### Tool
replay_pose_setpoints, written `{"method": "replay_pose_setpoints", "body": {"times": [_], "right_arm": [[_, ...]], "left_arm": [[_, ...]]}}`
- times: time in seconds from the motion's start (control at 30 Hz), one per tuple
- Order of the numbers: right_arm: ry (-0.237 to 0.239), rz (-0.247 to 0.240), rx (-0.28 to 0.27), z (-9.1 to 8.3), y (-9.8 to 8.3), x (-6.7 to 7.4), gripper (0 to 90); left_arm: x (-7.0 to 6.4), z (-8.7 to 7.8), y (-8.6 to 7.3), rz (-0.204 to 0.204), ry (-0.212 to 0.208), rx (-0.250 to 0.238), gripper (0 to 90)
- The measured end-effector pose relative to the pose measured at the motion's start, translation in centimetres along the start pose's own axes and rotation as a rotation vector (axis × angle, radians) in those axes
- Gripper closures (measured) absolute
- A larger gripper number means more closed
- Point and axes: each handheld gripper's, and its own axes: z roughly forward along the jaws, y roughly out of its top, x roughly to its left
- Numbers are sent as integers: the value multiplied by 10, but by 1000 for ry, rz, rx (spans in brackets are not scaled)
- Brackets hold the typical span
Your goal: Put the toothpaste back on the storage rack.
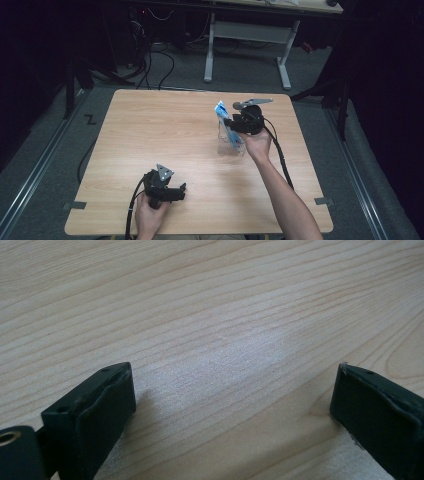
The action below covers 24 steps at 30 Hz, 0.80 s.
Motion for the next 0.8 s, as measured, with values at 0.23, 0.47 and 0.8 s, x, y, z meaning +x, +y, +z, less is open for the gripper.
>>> {"method": "replay_pose_setpoints", "body": {"times": [0.23, 0.47, 0.8], "right_arm": [[-22, 10, -17, -17, -3, -9, 506], [-27, 44, -61, -40, -1, -18, 509], [-28, 52, -70, -58, -1, -25, 549]], "left_arm": [[0, 0, 0, -1, 3, -1, 50], [0, 0, 0, -2, 2, -1, 50], [0, 0, 0, -3, 2, -1, 50]]}}
